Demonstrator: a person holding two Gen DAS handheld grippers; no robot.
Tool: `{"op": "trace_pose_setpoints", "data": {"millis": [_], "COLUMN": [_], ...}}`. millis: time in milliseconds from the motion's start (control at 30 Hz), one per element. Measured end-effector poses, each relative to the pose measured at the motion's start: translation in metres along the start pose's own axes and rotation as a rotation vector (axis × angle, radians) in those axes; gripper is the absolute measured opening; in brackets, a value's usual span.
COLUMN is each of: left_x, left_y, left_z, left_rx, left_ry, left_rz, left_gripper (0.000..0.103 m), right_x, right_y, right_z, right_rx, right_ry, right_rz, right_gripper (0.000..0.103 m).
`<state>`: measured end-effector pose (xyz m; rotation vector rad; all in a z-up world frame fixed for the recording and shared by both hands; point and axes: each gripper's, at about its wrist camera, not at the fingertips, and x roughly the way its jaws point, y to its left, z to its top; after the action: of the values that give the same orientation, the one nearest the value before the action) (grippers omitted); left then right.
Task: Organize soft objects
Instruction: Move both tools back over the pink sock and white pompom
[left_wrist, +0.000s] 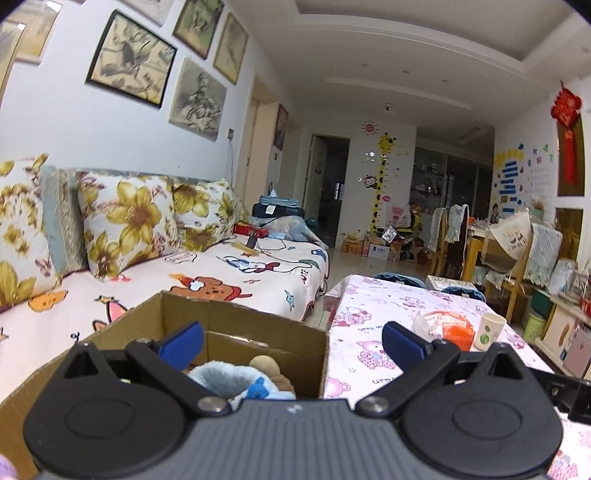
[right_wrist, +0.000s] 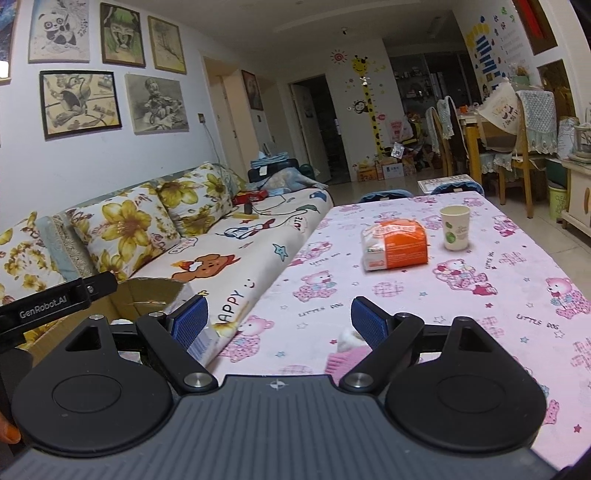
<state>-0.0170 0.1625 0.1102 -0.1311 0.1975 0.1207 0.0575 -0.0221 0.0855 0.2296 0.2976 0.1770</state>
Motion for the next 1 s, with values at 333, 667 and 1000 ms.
{"op": "trace_pose_setpoints", "data": {"millis": [333, 667, 1000], "left_x": [-0.007, -0.011, -0.01], "left_y": [-0.016, -0.033, -0.05], "left_z": [-0.002, -0.008, -0.017], "left_rx": [0.053, 0.094, 0.159], "left_ry": [-0.024, -0.026, -0.004], "left_rz": [-0.031, -0.064, -0.095], "left_gripper": [0.102, 0.102, 0.102], "right_x": [0.002, 0.008, 0.012], "right_y": [-0.007, -0.011, -0.019], "right_z": [-0.006, -0.009, -0.012], "right_rx": [0.02, 0.042, 0.068], "right_ry": [0.009, 0.023, 0.043], "right_rz": [-0.036, -0.073, -0.112], "right_gripper": [0.103, 0.103, 0.103]}}
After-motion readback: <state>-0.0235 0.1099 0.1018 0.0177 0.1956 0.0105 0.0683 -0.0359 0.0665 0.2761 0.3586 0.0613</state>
